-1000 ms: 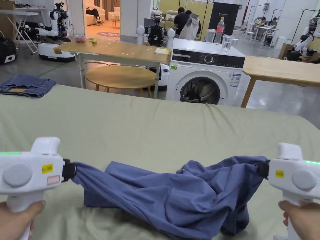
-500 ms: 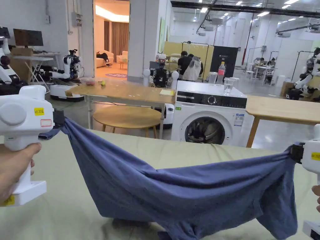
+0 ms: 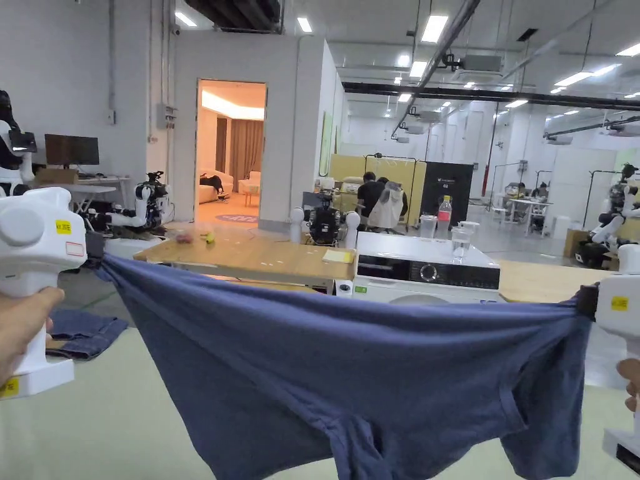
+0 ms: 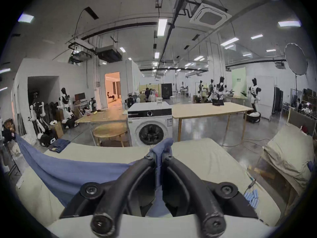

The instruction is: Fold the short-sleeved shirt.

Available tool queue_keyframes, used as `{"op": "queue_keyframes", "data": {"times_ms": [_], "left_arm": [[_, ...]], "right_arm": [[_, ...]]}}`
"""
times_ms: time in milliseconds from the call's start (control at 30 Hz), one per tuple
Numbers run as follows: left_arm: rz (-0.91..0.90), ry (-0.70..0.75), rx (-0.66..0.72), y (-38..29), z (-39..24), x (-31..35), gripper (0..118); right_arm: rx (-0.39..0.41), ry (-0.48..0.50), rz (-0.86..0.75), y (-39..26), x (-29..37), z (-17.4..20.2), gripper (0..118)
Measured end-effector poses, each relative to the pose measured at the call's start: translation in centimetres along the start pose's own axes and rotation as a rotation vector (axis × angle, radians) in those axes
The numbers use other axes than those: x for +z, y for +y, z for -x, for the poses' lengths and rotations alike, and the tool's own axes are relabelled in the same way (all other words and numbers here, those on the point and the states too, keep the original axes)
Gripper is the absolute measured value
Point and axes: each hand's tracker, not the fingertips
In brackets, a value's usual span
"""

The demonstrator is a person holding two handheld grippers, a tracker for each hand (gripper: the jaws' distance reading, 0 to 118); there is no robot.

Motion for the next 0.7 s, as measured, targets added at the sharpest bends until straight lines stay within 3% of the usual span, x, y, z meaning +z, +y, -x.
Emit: {"op": "queue_keyframes", "data": {"times_ms": [233,467,700], "left_arm": [[0.052,-0.037,-0.045,-4.3,0.7,-0.1,0],[0.152,-0.068,-0.064,-14.4,2.4,1.9,0],[0.23,-0.073,-0.056,-24.7,4.8,7.1,0]], "right_arm": [[0.027,-0.01,0.044,-3.7,-0.8,0.7,2],[0.099,-0.032,0.164,-13.7,1.7,-0.5,2],[0.115,-0.031,0.285,-23.9,6.8,-3.1,2]]}}
